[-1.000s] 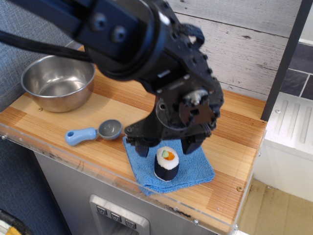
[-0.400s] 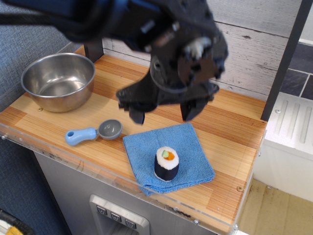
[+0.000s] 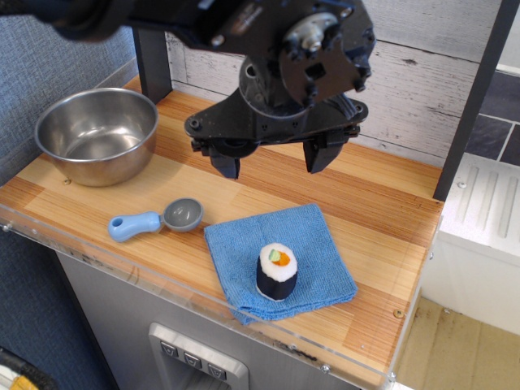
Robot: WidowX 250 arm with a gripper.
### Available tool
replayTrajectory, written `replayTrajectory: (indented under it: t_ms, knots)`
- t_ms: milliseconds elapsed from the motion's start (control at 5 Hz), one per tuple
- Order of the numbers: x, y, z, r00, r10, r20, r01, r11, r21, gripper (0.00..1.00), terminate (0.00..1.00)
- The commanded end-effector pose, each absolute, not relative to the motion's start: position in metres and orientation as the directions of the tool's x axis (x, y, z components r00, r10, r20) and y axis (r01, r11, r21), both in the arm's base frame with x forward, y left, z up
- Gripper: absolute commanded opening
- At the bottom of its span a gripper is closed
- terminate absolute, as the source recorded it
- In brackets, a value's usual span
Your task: Put the sushi on the towel
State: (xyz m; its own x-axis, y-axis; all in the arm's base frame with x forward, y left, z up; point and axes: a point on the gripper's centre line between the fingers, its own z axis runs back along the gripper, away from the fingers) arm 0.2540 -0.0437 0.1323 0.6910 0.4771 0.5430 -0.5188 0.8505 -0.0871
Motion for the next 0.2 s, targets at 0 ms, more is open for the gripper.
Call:
replayTrajectory:
  t_ms: [0]
  knots:
    - [0.2563,-0.0450,0.1442,0.667,0.487,0.564,-0.519,0.847,-0.117,1.00,1.00]
